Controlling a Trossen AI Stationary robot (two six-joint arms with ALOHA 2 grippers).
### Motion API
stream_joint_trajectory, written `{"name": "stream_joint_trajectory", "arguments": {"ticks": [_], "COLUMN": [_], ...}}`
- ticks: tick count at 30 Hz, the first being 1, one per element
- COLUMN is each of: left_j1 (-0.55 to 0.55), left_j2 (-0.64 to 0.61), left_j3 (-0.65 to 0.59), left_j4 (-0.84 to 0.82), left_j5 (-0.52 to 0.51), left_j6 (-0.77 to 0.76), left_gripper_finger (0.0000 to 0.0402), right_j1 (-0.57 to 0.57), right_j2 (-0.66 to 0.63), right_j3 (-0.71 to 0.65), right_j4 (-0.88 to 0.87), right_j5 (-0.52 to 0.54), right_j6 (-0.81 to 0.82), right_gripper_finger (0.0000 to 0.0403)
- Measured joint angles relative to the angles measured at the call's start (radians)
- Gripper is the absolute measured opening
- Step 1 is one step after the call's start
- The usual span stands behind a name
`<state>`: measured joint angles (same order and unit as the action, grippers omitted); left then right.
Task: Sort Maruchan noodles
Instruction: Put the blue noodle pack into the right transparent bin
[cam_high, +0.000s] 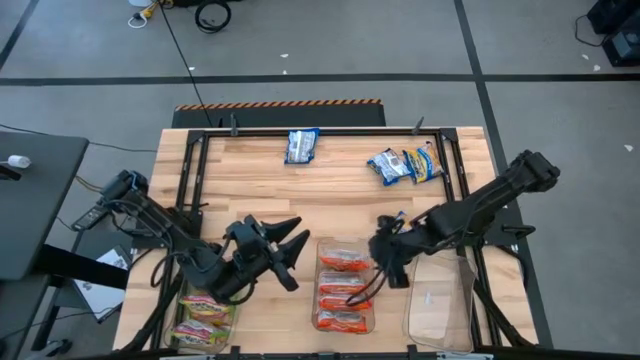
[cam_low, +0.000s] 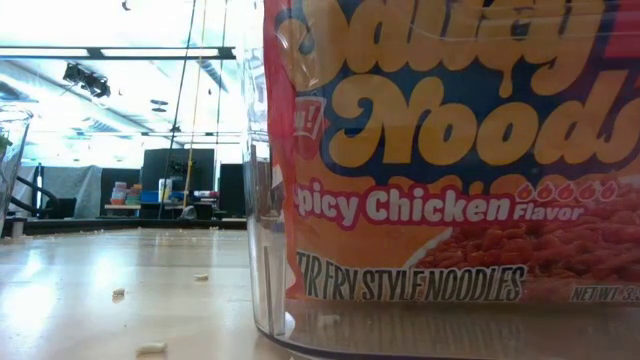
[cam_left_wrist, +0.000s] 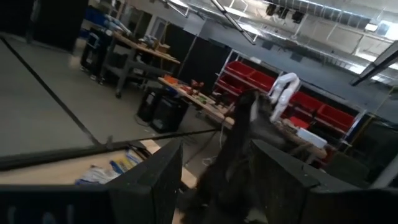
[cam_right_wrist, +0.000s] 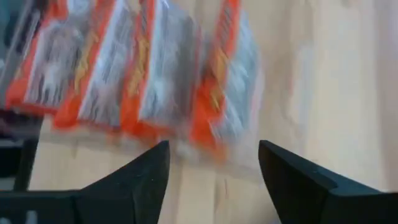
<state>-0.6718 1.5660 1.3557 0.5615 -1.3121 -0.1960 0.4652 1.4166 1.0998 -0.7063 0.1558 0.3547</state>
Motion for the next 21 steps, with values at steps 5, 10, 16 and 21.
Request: {"name": "stream_joint_trajectory", "arguments": {"ticks": [5, 10, 16, 21], "left_j1": [0.006, -0.001, -0.020, -0.035], "left_j2": [-0.024, -0.047, -0.059, -0.063], "left_j3": [0.000, 0.000, 0.000, 0.000], "left_j4": [-0.007, -0.013, -0.039, -0.057], "left_j5": [-0.005, -0.060, -0.172, -0.173], "left_j6": [0.081, 0.178, 0.235, 0.256], "left_gripper_finger": [0.0188, 0.0188, 0.0188, 0.0188], "right_j1": [0.012, 0.049, 0.080, -0.026], "right_j2": [-0.006, -0.006, -0.003, 0.027], "right_j3": [0.140, 0.087, -0.111, -0.210], "right_j4": [-0.388, -0.540, -0.343, -0.253], "right_j5": [0.023, 0.004, 0.052, 0.009], "right_j6": [0.180, 0.341, 0.404, 0.496], "right_gripper_finger": [0.0259, 0.0251, 0.0249, 0.0245]}}
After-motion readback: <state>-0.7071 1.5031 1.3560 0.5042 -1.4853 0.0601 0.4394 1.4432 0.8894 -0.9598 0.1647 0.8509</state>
